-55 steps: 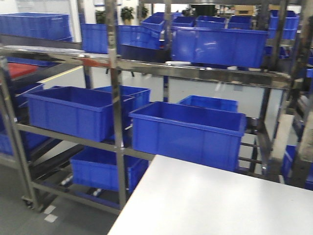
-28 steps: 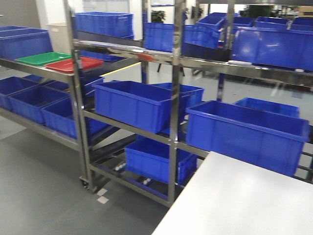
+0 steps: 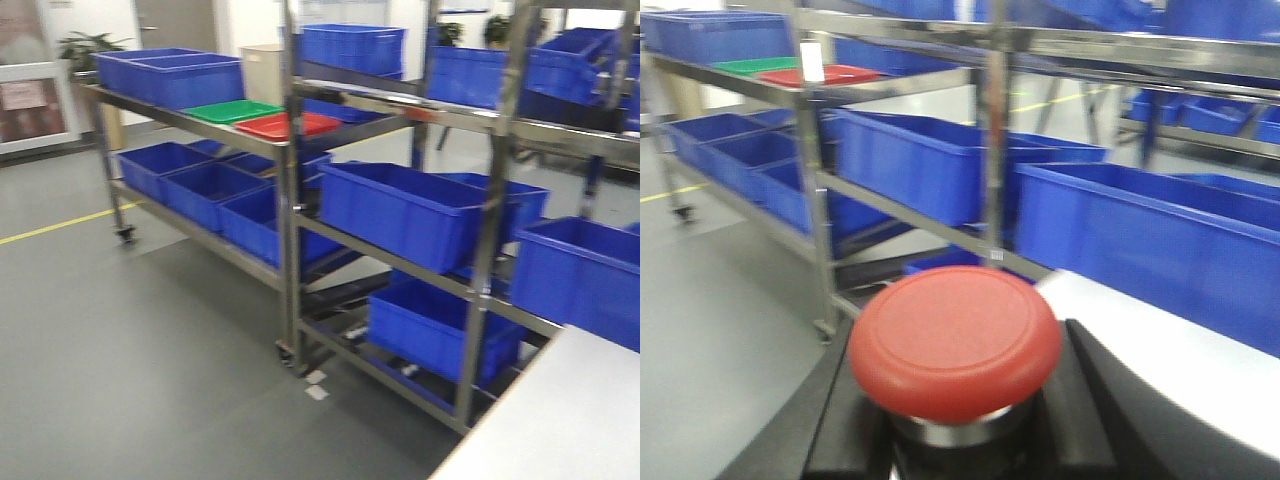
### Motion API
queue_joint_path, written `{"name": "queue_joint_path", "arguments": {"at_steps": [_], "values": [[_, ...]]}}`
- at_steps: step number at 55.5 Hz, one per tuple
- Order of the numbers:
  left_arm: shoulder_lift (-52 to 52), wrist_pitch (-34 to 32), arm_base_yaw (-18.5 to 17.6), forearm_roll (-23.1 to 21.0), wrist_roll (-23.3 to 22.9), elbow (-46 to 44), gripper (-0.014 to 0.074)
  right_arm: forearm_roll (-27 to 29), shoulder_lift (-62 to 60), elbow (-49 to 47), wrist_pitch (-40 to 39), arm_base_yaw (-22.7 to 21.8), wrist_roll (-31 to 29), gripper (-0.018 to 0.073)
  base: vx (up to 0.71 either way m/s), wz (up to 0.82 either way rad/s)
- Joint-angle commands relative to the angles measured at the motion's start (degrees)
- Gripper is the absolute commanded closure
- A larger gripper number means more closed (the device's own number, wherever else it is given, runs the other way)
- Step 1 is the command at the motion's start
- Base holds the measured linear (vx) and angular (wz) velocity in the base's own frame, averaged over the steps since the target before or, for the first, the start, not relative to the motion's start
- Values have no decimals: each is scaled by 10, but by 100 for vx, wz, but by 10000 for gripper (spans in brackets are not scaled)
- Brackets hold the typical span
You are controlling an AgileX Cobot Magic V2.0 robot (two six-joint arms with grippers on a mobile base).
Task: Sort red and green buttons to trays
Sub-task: 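Drive the base, holding both buttons, to the shelf with green and red trays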
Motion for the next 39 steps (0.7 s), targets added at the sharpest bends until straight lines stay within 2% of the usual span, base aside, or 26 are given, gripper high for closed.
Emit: {"name": "queue_joint_path", "arguments": {"at_steps": [1, 20, 39], "values": [[2, -41, -4, -6, -5, -18, 596, -4, 4, -17, -53, -1, -3, 559, -2, 63], [2, -41, -4, -6, -5, -18, 596, -4, 3, -17, -52, -1, -3, 559, 3, 75], [1, -40, -4, -6, -5, -18, 596, -4, 3, -17, -52, -1, -3, 559, 18, 74]]}}
